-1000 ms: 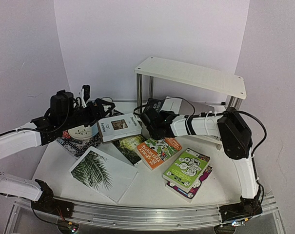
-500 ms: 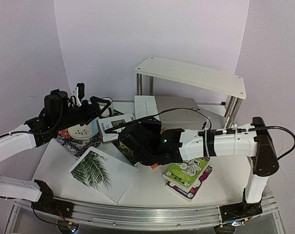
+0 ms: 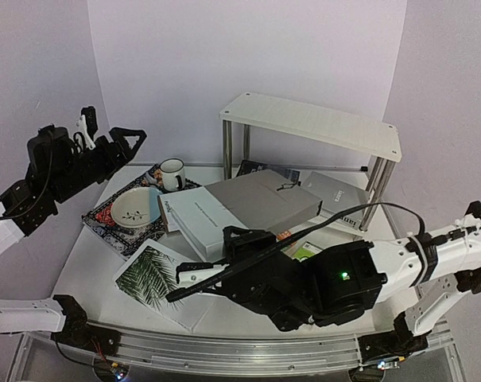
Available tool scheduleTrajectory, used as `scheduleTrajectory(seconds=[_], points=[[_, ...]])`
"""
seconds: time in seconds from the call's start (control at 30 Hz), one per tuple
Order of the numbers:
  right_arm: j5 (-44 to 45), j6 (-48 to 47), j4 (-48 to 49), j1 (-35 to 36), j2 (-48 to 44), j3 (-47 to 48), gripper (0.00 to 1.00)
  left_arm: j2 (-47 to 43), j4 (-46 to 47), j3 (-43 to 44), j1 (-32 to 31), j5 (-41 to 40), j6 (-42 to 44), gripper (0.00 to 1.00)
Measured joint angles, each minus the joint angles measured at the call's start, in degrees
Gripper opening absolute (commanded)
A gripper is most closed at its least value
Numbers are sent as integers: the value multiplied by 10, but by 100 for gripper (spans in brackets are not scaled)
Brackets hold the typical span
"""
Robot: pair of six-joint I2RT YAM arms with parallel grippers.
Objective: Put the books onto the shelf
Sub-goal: Place the book on the shelf.
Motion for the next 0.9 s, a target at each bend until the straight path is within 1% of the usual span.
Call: scheduleTrajectory(seconds=[0.1, 0.27, 0.47, 0.63, 0.77, 0.9], points=[[-17, -38, 12, 9, -19, 0, 36, -8, -19, 22, 0, -26, 12, 86], [-43, -116, 38, 14, -39, 2, 36, -11, -41, 29, 0, -50, 21, 87], [-71, -210, 78, 13, -71, 11, 33, 8, -57, 49, 0, -42, 22, 89], [-79, -268, 111, 2, -83, 35, 33, 24, -63, 69, 0, -30, 27, 89], [-92, -303, 120, -35, -81, 60, 33, 21, -66, 79, 0, -33, 37, 90], [-98, -321, 131, -110, -47, 123, 33, 16, -68, 88, 0, -42, 47, 90]])
